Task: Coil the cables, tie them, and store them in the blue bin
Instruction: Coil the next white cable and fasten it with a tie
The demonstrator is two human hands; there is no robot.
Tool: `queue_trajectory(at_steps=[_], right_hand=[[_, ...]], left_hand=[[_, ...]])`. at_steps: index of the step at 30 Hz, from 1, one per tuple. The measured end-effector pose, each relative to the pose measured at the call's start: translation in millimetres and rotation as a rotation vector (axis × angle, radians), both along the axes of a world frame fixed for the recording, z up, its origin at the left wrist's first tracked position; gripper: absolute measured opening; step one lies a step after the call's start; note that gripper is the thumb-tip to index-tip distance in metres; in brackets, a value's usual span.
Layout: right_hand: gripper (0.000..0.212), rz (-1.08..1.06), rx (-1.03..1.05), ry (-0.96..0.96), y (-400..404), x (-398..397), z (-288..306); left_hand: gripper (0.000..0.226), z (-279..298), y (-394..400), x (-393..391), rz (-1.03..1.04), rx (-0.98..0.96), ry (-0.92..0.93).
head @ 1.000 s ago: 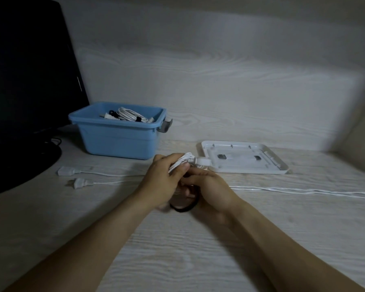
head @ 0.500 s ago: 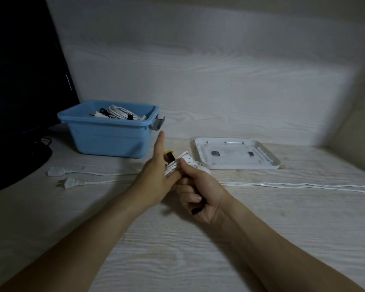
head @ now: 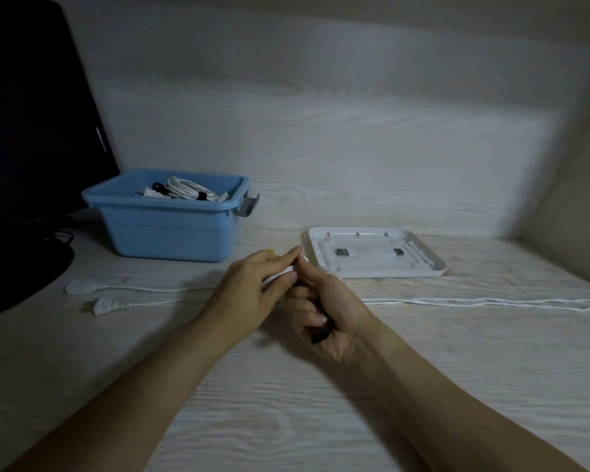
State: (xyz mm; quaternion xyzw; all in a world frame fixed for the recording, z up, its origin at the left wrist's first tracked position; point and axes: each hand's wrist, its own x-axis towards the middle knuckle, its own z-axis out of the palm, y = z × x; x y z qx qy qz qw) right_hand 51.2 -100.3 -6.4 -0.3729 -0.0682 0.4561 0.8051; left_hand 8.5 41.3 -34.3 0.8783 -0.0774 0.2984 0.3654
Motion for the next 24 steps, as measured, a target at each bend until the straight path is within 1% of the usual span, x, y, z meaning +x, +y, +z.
queue_trajectory(at_steps=[2, 3, 6, 8, 9, 11, 12, 13, 16, 17, 20, 21, 24], right_hand=[[0.043, 0.003, -0.015, -0.037, 1, 0, -1], [0.041, -0.006, -0.037, -0.072, 1, 1, -2], [0.032, -0.014, -0.136, -0.159, 0, 5, -7], [0.031, -0.015, -0.171, -0.180, -2, 10, -11], [0.031, -0.023, -0.173, -0.186, -4, 12, -10], [0.029, -0.037, -0.163, -0.224, -7, 11, -6], [0.028, -0.040, -0.162, -0.252, -9, 9, -3], [0.029, -0.039, -0.163, -0.272, -10, 8, -1], [0.026, -0.033, -0.150, -0.280, -12, 6, 4], [0.025, -0.035, -0.139, -0.268, -11, 6, 4], [0.013, -0.069, -0.117, -0.240, -7, 10, -2], [0.013, -0.075, -0.117, -0.242, -5, 13, -6], [0.011, -0.099, -0.103, -0.259, -1, 16, -12]], left_hand=[[0.033, 2, 0, 0, 0.022, 0.052, -0.006], [0.030, 2, 0, 0, 0.023, 0.078, -0.016], [0.031, 4, -1, -3, 0.030, 0.107, -0.049], [0.021, 2, 0, -2, 0.042, 0.111, -0.027], [0.023, 1, 1, -2, 0.039, 0.111, -0.003], [0.043, -1, 2, -1, 0.032, 0.099, 0.039], [0.047, -2, 1, -1, 0.026, 0.087, 0.055], [0.048, -3, -1, -1, 0.016, 0.055, 0.060], [0.053, -3, -5, -1, 0.039, -0.126, 0.066], [0.053, -3, -5, 0, 0.068, -0.136, 0.049], [0.049, -4, -5, 1, 0.112, -0.040, -0.007], [0.046, -5, -4, 2, 0.120, -0.030, -0.011], [0.044, -7, -4, 5, 0.111, -0.061, 0.017]])
